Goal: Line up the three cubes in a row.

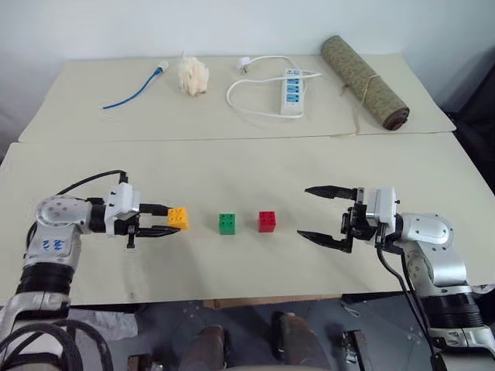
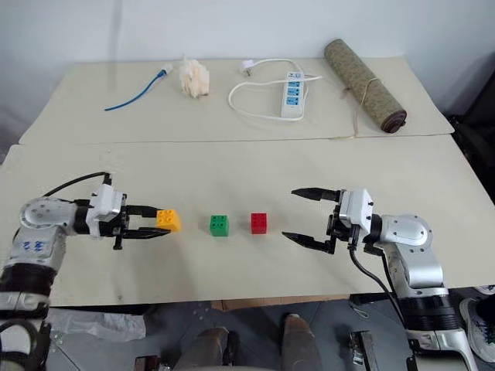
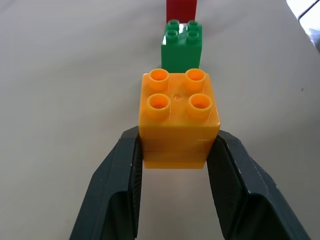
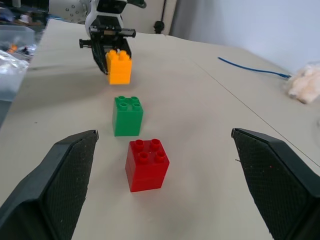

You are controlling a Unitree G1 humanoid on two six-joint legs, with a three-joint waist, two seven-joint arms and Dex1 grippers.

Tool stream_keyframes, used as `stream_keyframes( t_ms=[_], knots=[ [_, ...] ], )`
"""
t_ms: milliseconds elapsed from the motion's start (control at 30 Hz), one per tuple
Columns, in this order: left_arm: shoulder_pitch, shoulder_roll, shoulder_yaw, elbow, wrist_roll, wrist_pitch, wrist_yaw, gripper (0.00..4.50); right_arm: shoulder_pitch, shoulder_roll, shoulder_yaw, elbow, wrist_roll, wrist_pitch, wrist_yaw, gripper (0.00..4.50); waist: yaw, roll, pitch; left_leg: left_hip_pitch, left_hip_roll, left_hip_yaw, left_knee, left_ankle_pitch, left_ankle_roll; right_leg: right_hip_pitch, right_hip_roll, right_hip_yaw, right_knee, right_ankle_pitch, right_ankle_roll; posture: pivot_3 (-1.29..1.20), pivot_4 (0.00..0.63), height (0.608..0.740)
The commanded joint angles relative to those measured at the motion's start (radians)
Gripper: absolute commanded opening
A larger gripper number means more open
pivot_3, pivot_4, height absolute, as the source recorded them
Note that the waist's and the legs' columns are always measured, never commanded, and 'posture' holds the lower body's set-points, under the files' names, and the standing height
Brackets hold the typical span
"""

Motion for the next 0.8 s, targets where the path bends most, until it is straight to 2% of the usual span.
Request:
stream_keyframes(
  t_ms=[33,367,467,533,767,800],
  knots=[
    [-0.059,-0.019,-0.024,0.102,0.040,-0.082,-0.065,1.48,0.044,-0.012,-0.035,-0.097,0.012,0.006,-0.046,4.50,0.002,0.000,0.000,0.000,0.000,0.000,0.000,0.000,0.000,0.000,0.000,-0.001,0.000,0.000,0.000,0.00,0.150,0.740],
    [-0.145,-0.071,-0.056,0.270,0.076,-0.162,-0.084,1.48,0.105,-0.032,-0.059,-0.149,0.014,0.015,-0.089,4.50,0.018,0.000,0.000,0.000,0.000,0.001,0.002,0.000,0.001,0.000,-0.001,-0.002,0.002,0.000,0.001,0.00,0.150,0.740],
    [-0.148,-0.062,-0.078,0.285,0.077,-0.117,-0.111,1.48,0.124,-0.030,-0.060,-0.142,0.013,-0.001,-0.085,4.50,0.019,0.000,0.000,0.000,-0.001,0.001,0.002,0.000,0.001,0.000,-0.001,-0.002,0.002,0.000,0.001,0.00,0.150,0.740],
    [-0.157,-0.063,-0.065,0.287,0.069,-0.122,-0.100,2.23,0.133,-0.030,-0.055,-0.134,0.020,0.000,-0.073,4.50,0.019,0.000,0.000,0.000,-0.001,0.001,0.002,0.000,0.002,0.000,-0.001,-0.002,0.002,0.000,0.001,0.00,0.150,0.740],
    [-0.090,0.006,0.012,0.155,-0.015,-0.087,-0.091,4.34,0.090,-0.025,-0.039,-0.099,0.025,-0.008,-0.029,4.50,0.010,-0.001,0.000,0.000,0.000,0.001,0.002,0.001,0.002,0.000,-0.001,-0.001,0.002,0.000,0.001,0.00,0.150,0.740],
    [-0.060,0.030,0.041,0.111,-0.044,-0.056,-0.079,4.34,0.067,-0.029,-0.036,-0.088,0.030,0.000,-0.017,4.50,0.008,-0.001,0.000,0.000,0.000,0.001,0.002,0.001,0.002,0.000,-0.002,-0.001,0.002,0.000,0.001,0.00,0.150,0.740]
  ],
)
